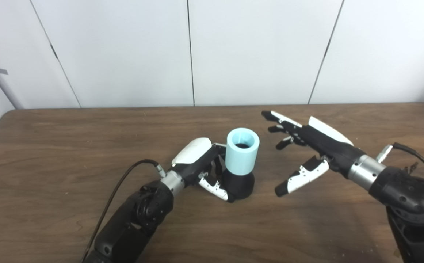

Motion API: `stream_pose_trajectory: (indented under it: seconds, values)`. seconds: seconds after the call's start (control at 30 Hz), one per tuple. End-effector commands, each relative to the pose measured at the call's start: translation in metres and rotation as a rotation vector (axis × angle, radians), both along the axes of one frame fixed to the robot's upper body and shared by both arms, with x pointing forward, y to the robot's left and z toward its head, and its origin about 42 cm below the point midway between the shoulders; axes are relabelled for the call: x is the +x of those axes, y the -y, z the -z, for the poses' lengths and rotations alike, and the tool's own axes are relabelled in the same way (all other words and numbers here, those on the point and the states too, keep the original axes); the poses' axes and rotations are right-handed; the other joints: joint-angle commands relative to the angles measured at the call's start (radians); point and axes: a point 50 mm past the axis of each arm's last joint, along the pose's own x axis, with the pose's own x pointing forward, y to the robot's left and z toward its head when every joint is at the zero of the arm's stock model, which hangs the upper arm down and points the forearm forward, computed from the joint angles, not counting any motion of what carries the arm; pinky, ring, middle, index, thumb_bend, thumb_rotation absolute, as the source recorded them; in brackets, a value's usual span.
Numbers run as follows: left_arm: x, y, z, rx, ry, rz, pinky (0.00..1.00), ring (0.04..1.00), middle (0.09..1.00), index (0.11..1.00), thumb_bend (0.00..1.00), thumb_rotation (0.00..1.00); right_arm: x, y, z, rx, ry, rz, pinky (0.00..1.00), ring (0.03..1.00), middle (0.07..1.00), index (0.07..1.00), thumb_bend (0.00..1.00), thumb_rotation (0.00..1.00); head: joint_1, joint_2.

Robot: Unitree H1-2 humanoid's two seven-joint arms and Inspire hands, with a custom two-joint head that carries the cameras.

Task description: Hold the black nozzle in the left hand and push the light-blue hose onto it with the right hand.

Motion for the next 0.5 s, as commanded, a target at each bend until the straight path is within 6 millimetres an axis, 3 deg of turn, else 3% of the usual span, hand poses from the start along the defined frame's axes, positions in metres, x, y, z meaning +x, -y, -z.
stream_pose_trajectory:
  seconds: [0.0,0.17,0.27,0.3,0.33,0.47]
  values:
    - [-0.001,-0.03,0.013,0.102,-0.062,-0.071,0.34,0.422,0.46,0.484,0.53,0.0,-0.003,0.003,-0.003,0.068,0.026,0.028,0.73,0.932,1.0,1.0,0.96,0.25,0.002,0.005]
    - [-0.005,-0.041,0.003,0.062,-0.064,-0.076,0.33,0.404,0.445,0.495,0.53,0.0,-0.011,0.001,0.005,0.148,0.065,0.047,0.68,0.867,0.938,0.993,0.95,0.25,-0.001,0.005]
    - [-0.011,-0.049,-0.014,0.008,-0.059,-0.075,0.43,0.482,0.469,0.52,0.52,0.0,-0.011,0.003,0.009,0.172,0.063,0.061,0.67,0.857,0.929,0.988,0.95,0.26,0.007,0.007]
    - [-0.013,-0.051,-0.019,-0.012,-0.058,-0.076,0.46,0.504,0.535,0.596,0.73,0.06,-0.01,0.004,0.01,0.18,0.058,0.063,0.67,0.857,0.929,0.988,0.96,0.26,0.009,0.009]
    - [-0.015,-0.054,-0.024,-0.035,-0.056,-0.078,0.48,0.523,0.571,0.629,0.8,0.09,-0.011,0.004,0.011,0.188,0.052,0.064,0.67,0.857,0.929,0.988,0.96,0.27,0.011,0.009]
    - [-0.025,-0.061,-0.043,-0.116,-0.029,-0.09,0.62,0.738,0.774,0.778,0.92,0.18,-0.014,-0.001,0.014,0.194,0.038,0.049,0.69,0.865,0.939,0.993,0.97,0.27,0.014,0.009]
